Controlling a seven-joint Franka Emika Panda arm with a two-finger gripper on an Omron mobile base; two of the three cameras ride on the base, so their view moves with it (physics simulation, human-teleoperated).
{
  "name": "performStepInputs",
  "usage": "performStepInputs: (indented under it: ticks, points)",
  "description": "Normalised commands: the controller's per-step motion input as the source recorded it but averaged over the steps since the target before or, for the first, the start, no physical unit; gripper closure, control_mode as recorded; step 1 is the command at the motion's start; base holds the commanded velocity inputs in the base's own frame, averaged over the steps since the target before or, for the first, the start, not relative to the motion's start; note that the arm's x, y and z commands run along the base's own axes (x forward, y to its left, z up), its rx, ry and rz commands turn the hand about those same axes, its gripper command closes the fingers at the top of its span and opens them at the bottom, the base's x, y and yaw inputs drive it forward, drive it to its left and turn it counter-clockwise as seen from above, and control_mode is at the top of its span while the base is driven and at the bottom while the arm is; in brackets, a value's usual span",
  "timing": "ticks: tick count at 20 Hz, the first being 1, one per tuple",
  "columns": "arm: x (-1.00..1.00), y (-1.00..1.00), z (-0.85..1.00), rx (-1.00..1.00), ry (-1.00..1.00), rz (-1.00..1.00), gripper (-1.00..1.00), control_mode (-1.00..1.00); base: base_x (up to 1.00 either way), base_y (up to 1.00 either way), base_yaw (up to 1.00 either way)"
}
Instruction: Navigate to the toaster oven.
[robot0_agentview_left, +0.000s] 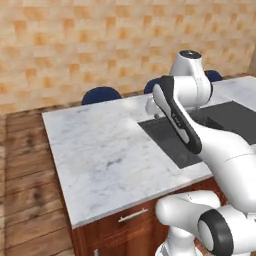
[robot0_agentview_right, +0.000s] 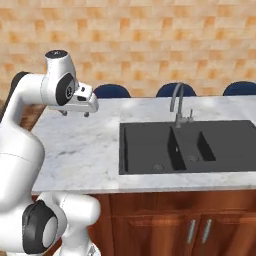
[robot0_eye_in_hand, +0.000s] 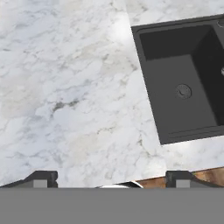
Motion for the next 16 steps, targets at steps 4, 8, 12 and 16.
performStepInputs:
  ticks: [4,8,12,16]
  points:
    - [0.0,0.0,0.0,0.0,0.0,0.0,-1.0,1.0,0.0,0.06,-0.77]
    - [0.0,0.0,0.0,0.0,0.0,0.0,-1.0,1.0,0.0,0.16,-0.86]
    - [0.0,0.0,0.0,0.0,0.0,0.0,-1.0,1.0,0.0,0.08,-0.86]
    - [0.0,0.0,0.0,0.0,0.0,0.0,-1.0,1.0,0.0,0.01,-0.87]
